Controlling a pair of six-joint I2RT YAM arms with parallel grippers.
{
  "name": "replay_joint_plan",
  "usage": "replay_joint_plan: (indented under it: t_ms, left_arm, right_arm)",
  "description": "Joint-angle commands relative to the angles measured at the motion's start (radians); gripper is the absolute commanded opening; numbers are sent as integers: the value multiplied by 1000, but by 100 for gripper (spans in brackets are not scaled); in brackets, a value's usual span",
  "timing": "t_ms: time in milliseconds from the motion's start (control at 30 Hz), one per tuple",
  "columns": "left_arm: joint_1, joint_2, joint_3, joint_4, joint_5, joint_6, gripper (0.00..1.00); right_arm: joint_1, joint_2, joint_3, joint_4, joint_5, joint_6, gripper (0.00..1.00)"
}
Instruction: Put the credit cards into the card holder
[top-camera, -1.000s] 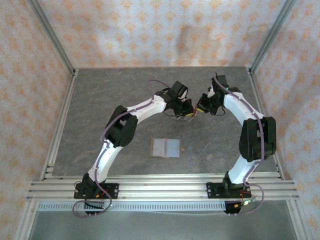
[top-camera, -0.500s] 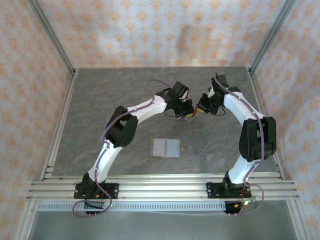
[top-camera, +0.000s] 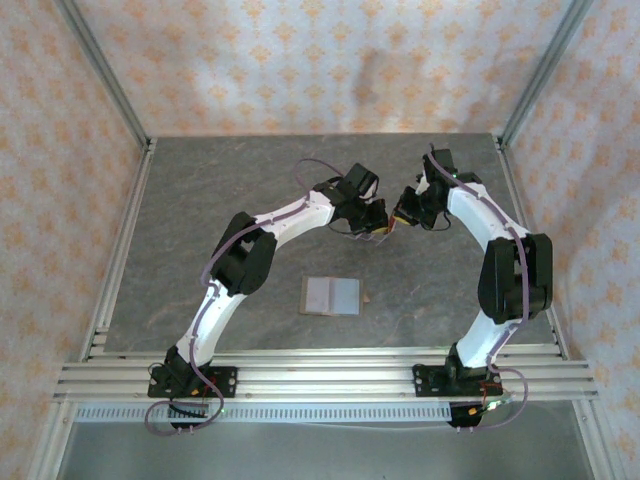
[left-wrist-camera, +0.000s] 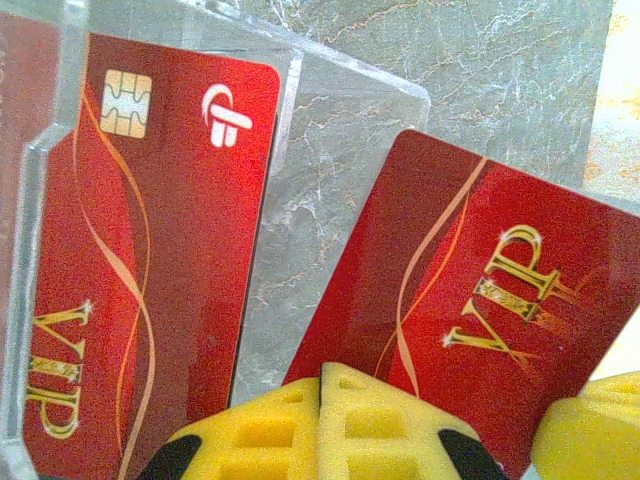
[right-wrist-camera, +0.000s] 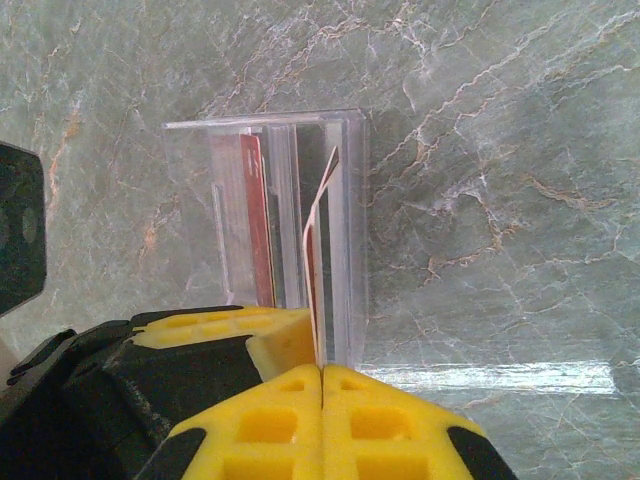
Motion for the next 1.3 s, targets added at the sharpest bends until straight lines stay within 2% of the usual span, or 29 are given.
replay_joint_plan:
  t_ms: [0, 267, 400, 567, 1267]
  left_arm:
    - [-12, 59, 10, -72, -43, 29, 1]
    - [-12, 63, 13, -75, -41, 30, 1]
    - [-12, 64, 12, -75, -41, 31, 1]
    - [-10, 57, 20, -78, -32, 31, 1]
    - [34, -120, -14, -49, 2, 3, 1]
  right_arm:
    - [7, -46, 37, -34, 30, -10, 5]
    - [9, -62, 37, -43, 35, -11, 9]
    - [9, -56, 35, -41, 34, -10, 7]
    - [10, -55, 29, -37, 36, -12, 0]
    - [8, 4, 30, -21, -19, -43, 0]
